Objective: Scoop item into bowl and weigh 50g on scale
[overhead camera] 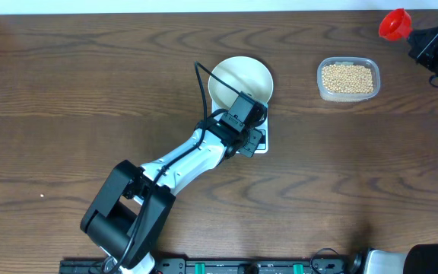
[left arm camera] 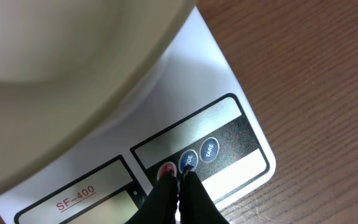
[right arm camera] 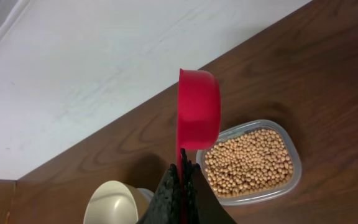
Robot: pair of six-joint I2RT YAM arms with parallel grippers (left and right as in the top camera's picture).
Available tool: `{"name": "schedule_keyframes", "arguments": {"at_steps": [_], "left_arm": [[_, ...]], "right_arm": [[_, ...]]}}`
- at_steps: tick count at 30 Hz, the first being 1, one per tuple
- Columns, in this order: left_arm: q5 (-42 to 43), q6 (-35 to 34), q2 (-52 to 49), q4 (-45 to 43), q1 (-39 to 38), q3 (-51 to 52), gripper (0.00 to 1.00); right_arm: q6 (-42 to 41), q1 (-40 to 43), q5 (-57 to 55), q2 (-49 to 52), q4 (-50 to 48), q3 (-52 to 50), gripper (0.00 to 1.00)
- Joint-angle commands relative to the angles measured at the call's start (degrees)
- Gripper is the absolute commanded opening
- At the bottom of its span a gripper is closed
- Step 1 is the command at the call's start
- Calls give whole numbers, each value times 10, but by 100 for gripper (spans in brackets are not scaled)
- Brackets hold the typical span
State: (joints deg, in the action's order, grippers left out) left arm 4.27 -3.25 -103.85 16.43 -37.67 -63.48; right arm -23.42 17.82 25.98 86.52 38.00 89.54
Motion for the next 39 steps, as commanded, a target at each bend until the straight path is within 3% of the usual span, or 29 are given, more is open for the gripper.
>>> {"name": "schedule_keyframes", "arguments": {"at_steps": [1,39], "left_arm": [[-10,-9,-8,0,-1,-5,7],[-38,-11,-73,-8,0,-5,7]], "right_arm": [[8,0,5,0,2,16,1],[7,0,5,0,1,16,2]]}}
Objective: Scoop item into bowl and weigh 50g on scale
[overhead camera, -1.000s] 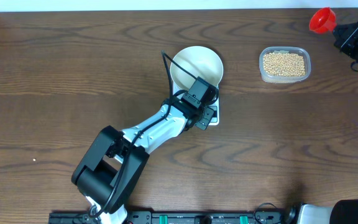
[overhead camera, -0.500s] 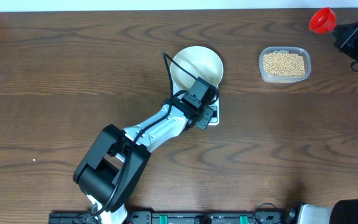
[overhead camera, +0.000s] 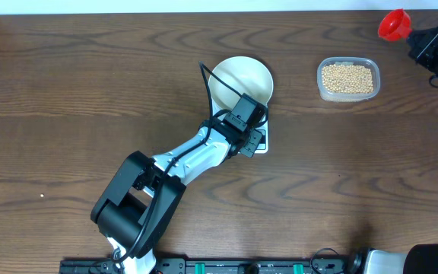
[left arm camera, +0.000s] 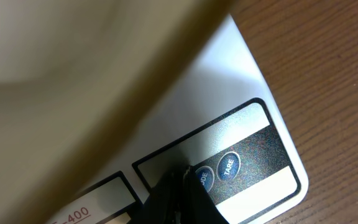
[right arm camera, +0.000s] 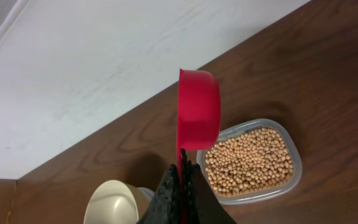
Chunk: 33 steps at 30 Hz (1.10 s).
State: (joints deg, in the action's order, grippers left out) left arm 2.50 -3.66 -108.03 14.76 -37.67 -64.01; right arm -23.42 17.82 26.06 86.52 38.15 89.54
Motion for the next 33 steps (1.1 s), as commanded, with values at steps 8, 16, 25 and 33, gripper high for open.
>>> {"name": "schedule_keyframes", "arguments": {"at_steps": [8,16,25,33], "left_arm": [[-20,-7,-32,21,0,0,7],[-23,-7,-32,26,0,18,7],[-51,-7,-32,12,0,23,7],[-52,-7,-32,12,0,30,7]], "right_arm": [[8,0,4,0,0,16,1],[7,0,4,0,0,16,1],[7,0,5,0,0,16,1],[7,0,4,0,4,16,1]]}}
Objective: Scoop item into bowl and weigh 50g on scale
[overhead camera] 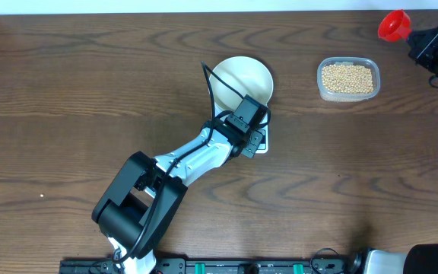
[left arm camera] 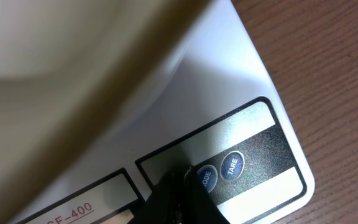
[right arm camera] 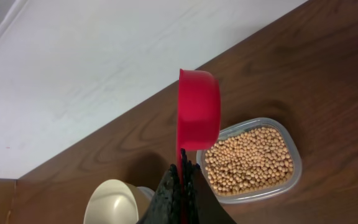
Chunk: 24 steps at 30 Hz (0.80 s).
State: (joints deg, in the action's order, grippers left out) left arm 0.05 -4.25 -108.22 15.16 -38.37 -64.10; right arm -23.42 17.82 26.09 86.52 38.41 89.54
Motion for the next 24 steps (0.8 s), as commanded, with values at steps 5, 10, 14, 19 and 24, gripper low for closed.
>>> {"name": "schedule_keyframes", "arguments": {"at_steps": [5,10,14,19,24], "left_arm": [[-37,-1,-30,10,7,45,7],[-38,-1,-30,12,7,54,7],[-38,-1,-30,15,7,56,7],[-38,-1,-30,32,7,57,7],[-38,-1,-30,31,7,58,7]], "right_arm": [[7,0,4,0,2,16,1],[7,0,4,0,2,16,1],[8,0,4,0,2,16,1],[8,0,4,0,2,16,1],[8,0,4,0,1,16,1]]}}
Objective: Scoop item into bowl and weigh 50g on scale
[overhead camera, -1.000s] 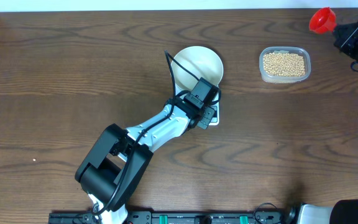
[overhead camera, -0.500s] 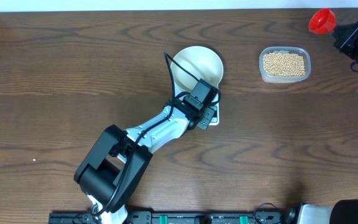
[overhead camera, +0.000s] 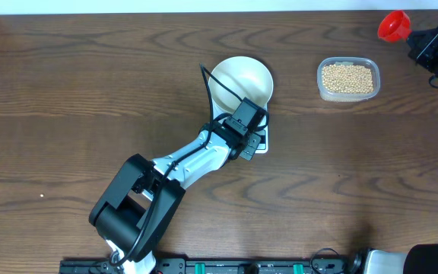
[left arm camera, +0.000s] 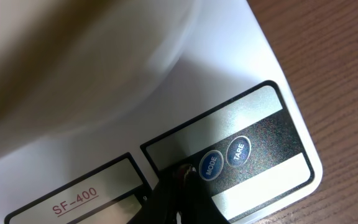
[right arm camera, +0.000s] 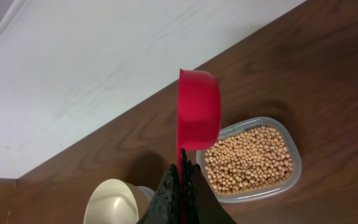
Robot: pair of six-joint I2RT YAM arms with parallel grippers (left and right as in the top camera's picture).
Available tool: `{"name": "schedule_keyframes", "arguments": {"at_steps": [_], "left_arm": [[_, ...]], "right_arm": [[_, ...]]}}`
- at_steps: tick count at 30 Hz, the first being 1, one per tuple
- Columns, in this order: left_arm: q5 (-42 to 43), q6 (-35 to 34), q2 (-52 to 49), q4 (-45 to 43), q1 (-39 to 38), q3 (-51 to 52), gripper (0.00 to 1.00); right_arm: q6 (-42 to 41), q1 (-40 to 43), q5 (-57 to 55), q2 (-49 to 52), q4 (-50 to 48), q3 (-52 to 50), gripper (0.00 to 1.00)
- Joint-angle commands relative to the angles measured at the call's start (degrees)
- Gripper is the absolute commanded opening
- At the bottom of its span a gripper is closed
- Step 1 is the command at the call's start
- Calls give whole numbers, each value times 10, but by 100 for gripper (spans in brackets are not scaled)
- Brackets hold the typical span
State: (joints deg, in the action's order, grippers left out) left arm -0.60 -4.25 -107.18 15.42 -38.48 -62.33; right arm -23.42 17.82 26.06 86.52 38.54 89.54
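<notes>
A cream bowl (overhead camera: 242, 80) stands empty on the white scale (left arm camera: 241, 68), whose front panel carries a MODE button (left arm camera: 211, 165) and a TARE button (left arm camera: 238, 152). My left gripper (left arm camera: 182, 175) is shut, its tips resting on the panel just left of MODE, over the red button. A clear tub of soybeans (overhead camera: 347, 78) sits to the right. At the far right corner my right gripper (right arm camera: 181, 167) is shut on the handle of a red scoop (right arm camera: 198, 117), held up empty above the tub (right arm camera: 250, 162).
The dark wooden table (overhead camera: 90, 99) ends at a white wall strip along the far edge (right arm camera: 73, 74). The left arm reaches from the front edge up to the scale (overhead camera: 258, 144). Its black cable arcs over the bowl's left rim.
My left gripper has shifted slightly, so more of the scale's panel and the SF-400 label show. Its tips stay on the panel left of MODE. The right gripper and scoop have not moved.
First my shut left gripper touched the panel between the red button and MODE. Then it sat closer in, covering the red button beside MODE, and it has stayed there with small shifts. All along the right gripper held the red scoop still above the soybean tub.
</notes>
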Motion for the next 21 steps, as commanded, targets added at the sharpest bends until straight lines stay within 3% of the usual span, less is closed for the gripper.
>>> {"name": "schedule_keyframes", "arguments": {"at_steps": [1,9,21], "left_arm": [[-31,-1,-41,28,8,40,7],[-31,-1,-40,-29,8,32,7],[-26,-1,-40,-29,8,32,7]], "right_arm": [[8,0,4,0,0,16,1],[8,0,4,0,0,16,1],[7,0,4,0,0,16,1]]}}
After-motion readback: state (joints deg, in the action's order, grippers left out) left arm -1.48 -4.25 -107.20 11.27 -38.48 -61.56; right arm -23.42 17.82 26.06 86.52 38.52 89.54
